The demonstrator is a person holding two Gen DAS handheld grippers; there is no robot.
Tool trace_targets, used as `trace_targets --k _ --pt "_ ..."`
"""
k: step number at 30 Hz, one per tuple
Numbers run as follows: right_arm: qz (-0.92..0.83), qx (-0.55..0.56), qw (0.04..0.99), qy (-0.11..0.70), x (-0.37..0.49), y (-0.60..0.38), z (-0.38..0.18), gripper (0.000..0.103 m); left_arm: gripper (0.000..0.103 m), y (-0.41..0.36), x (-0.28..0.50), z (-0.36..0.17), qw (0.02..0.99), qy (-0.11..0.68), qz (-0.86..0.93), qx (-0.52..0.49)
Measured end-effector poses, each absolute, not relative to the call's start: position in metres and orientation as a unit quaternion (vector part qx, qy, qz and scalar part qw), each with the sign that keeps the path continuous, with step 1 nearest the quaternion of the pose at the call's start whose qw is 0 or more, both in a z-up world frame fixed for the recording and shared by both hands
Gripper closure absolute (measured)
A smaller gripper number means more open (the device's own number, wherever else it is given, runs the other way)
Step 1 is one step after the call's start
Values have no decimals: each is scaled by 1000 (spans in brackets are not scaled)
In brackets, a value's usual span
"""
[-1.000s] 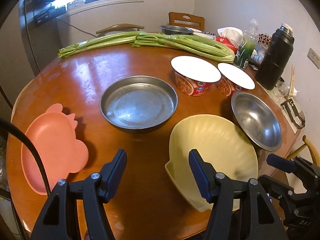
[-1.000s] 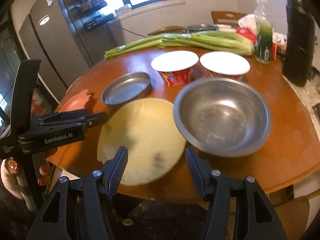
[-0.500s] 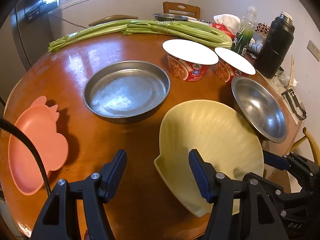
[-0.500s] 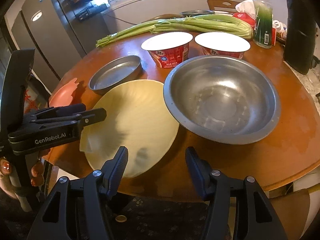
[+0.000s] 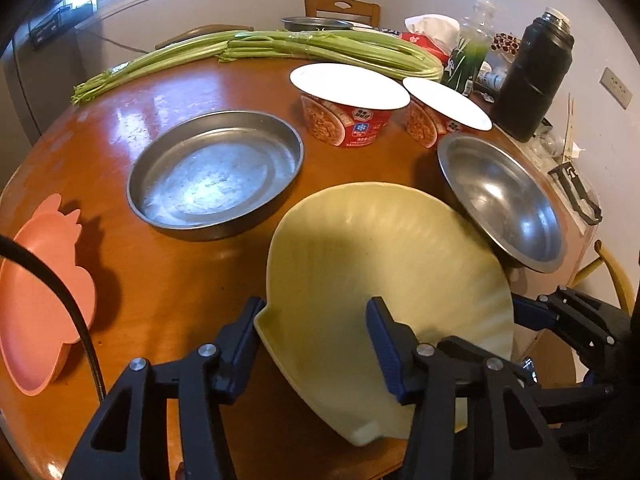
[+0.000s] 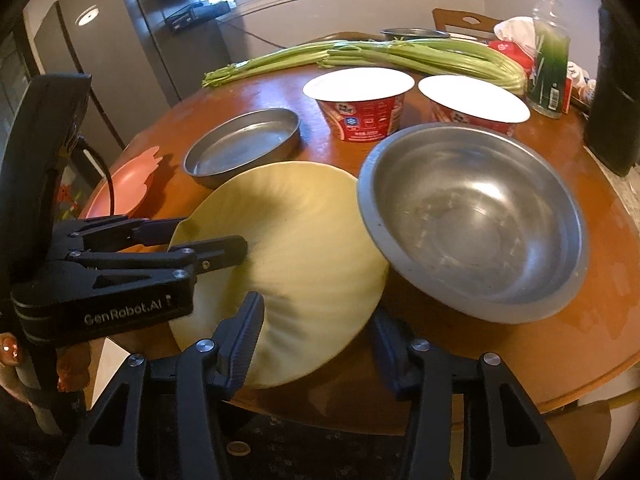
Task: Organize plates and bowls
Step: 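Lift the cream dish with the left gripper toward the pink plate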
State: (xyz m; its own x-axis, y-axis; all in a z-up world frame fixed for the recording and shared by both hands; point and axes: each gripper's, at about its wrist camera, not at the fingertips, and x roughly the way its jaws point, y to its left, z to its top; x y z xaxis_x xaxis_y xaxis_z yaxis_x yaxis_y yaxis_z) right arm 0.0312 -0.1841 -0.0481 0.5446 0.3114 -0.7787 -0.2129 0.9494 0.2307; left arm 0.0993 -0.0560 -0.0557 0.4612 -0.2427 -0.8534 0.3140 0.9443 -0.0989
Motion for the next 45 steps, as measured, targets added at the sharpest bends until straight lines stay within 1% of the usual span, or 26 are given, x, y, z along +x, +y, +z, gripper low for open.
trace_targets --k 5,24,45 --pt "151 50 878 451 32 -179 -46 50 50 -52 99 -54 855 493 -157 32" --pt "180 37 884 430 30 -151 -26 50 50 -20 83 -25 881 455 -131 20" --pt "275 -16 877 394 55 -49 5 49 50 88 68 0 908 417 -20 -23"
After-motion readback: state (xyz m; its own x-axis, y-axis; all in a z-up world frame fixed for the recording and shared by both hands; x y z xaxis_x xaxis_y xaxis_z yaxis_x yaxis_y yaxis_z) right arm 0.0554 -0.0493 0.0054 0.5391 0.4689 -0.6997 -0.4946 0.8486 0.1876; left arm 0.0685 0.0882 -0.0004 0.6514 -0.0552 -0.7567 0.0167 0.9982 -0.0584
